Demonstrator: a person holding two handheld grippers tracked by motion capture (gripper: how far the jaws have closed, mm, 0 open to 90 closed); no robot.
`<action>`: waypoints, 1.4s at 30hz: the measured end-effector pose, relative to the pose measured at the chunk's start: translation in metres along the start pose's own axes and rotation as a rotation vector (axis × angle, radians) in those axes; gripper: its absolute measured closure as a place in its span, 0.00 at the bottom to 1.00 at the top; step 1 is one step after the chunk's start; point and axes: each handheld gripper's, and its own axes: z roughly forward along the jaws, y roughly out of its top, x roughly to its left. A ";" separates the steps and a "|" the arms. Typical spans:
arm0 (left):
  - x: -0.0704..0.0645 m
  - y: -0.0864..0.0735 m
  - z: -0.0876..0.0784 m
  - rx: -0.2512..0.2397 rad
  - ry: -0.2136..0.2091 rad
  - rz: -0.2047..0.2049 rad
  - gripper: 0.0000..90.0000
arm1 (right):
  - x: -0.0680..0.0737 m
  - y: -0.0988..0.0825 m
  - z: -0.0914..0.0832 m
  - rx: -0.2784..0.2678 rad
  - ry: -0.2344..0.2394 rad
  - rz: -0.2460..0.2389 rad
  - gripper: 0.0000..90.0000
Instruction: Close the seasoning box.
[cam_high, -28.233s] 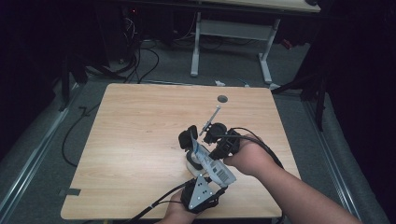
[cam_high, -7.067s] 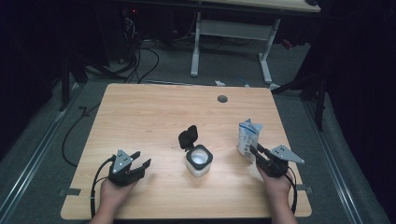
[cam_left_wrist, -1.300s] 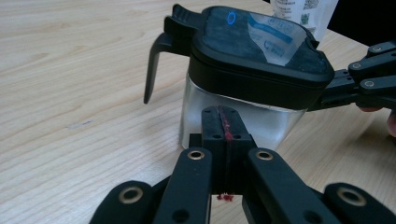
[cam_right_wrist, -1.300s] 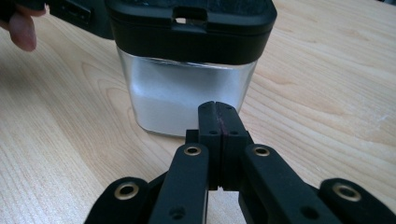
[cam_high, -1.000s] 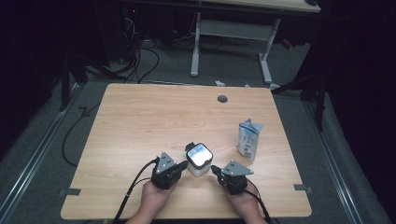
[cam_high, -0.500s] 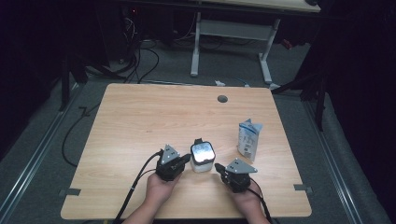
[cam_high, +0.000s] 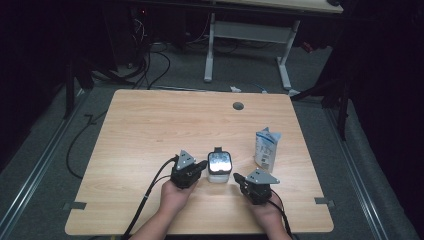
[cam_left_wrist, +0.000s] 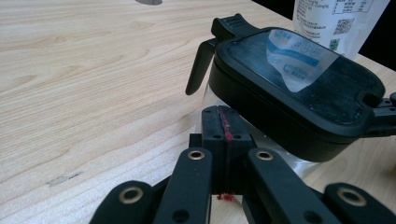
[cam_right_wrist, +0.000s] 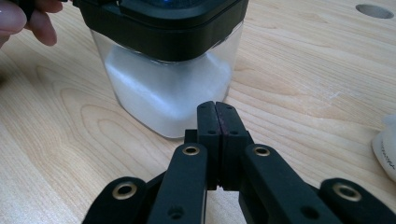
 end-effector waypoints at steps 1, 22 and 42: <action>0.000 0.000 0.000 0.002 -0.001 0.001 1.00 | 0.000 0.000 0.000 0.000 -0.001 0.000 1.00; 0.005 0.002 -0.008 0.002 0.029 0.036 0.97 | -0.005 -0.001 -0.002 -0.009 -0.004 0.011 0.98; 0.044 -0.026 -0.082 0.032 0.120 0.060 0.79 | -0.002 -0.001 -0.001 -0.003 -0.010 0.009 0.90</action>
